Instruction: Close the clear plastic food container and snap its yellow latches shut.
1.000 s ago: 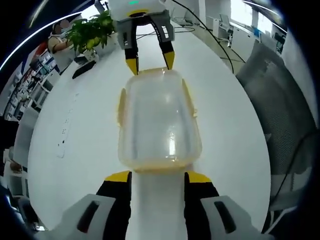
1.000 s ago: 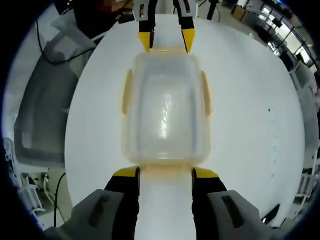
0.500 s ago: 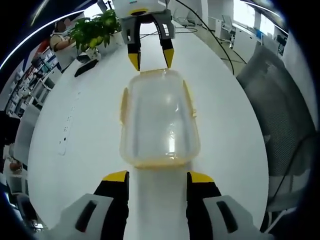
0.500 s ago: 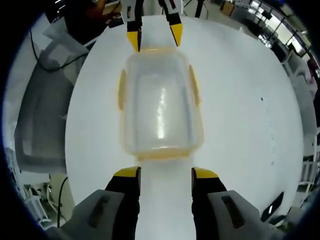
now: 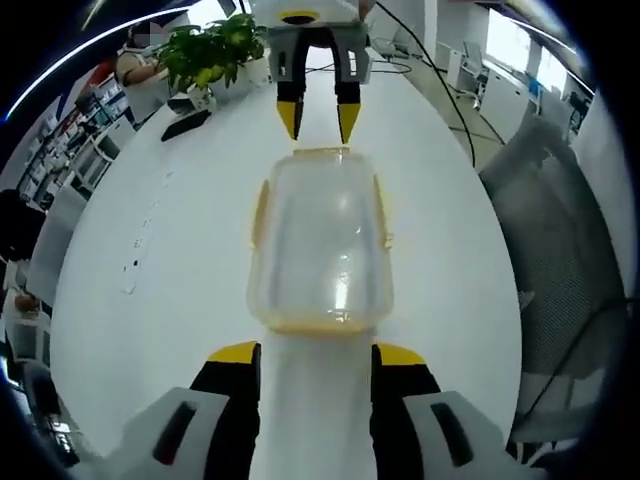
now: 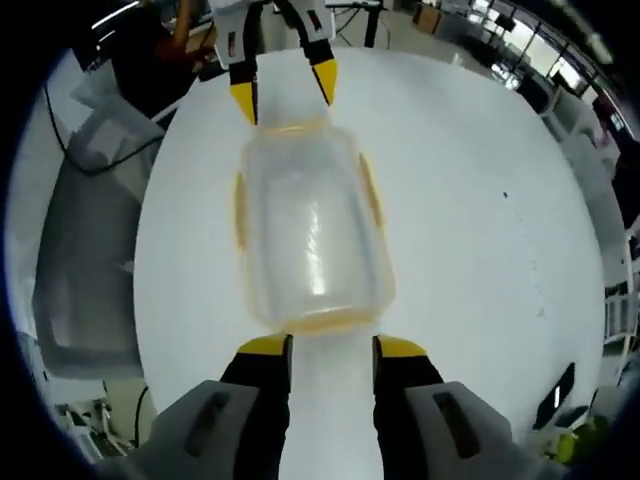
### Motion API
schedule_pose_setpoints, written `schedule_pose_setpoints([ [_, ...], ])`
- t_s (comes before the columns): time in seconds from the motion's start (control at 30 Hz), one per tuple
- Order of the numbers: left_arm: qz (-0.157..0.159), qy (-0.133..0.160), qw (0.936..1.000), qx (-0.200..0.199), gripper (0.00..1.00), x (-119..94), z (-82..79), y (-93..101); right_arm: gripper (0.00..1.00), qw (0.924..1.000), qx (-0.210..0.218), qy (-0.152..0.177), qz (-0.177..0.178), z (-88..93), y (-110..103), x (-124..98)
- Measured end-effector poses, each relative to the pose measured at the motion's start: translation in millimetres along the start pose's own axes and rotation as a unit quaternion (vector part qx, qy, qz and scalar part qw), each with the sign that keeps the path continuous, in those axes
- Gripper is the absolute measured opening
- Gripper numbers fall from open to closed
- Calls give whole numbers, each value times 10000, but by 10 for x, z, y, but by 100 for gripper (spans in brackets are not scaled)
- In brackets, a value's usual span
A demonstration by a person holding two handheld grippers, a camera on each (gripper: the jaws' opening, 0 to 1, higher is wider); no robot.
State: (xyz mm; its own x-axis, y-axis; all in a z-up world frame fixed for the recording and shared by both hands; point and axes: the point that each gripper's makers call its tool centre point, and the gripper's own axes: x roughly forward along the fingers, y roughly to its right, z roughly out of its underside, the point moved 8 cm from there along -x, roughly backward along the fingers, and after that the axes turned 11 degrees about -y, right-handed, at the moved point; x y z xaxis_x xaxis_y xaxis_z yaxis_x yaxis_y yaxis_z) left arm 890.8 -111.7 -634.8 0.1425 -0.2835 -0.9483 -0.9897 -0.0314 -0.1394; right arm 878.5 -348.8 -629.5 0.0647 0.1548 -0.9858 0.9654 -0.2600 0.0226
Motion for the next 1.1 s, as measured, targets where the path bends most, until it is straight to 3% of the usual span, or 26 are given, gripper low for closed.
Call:
schedule_pose_setpoints([
  [0.17, -137, 7, 9996, -258, 33, -9, -21, -18, 25, 9997, 228, 120, 55, 25, -25, -5],
  [0.33, -5, 231, 9975, -672, 31, 5, -64, 14, 23, 9970, 649, 383, 190, 41, -60, -11],
  [0.57, -131, 381, 9933, -1087, 29, 7, -84, 55, 27, 9893, 1259, 684, 263, 64, -134, 53],
  [0.73, -217, 495, 9920, -1137, 27, -5, -90, 88, 25, 9821, 1636, 896, 245, 59, -143, 62],
  [0.9, -191, 553, 9866, -1520, 27, 13, -70, 111, 22, 9764, 1890, 984, 358, 66, -123, 67],
  [1.1, -191, 838, 9669, -2404, 28, 38, -52, 104, 24, 9693, 2146, 1147, 348, 57, -140, 103],
])
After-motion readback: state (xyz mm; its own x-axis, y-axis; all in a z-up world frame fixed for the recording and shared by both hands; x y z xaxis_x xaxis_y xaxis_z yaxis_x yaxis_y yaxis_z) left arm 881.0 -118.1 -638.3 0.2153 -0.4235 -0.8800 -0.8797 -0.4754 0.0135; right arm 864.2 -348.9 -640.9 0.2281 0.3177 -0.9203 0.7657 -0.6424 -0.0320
